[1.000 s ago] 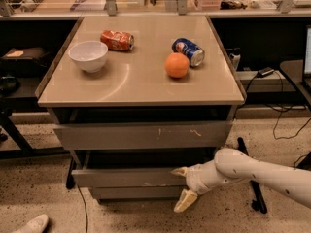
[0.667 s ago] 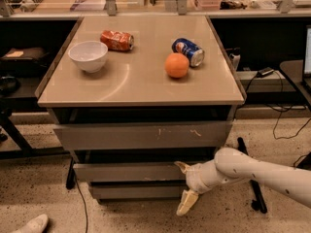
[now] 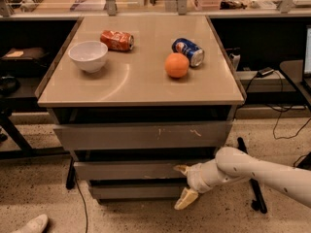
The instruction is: Close middle drawer
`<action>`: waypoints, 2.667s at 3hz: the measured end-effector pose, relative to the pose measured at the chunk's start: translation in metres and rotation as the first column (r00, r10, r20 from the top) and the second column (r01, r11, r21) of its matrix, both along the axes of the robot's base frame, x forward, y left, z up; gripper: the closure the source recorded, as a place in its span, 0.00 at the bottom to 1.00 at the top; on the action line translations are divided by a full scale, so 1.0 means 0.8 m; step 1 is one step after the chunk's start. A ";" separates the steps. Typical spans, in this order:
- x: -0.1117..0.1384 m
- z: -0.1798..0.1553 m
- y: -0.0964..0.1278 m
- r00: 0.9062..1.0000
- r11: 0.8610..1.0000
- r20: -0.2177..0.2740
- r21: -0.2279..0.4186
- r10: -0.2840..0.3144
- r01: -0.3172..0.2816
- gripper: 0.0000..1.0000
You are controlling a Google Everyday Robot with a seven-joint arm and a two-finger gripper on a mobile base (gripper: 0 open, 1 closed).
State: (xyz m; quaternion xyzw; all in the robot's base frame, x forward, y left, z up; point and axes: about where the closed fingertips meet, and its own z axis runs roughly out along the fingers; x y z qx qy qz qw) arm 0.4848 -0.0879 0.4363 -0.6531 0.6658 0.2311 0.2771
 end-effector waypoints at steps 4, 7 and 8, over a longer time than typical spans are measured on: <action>0.074 -0.076 0.008 1.000 1.000 0.006 -0.020 0.000 0.000 0.86; -0.042 0.005 -0.026 0.998 0.998 0.002 0.037 0.055 -0.055 0.61; -0.042 0.005 -0.025 0.998 0.998 0.002 0.037 0.056 -0.056 0.39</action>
Offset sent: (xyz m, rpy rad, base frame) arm 0.0493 0.0171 -0.0489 0.0317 -0.0429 0.0702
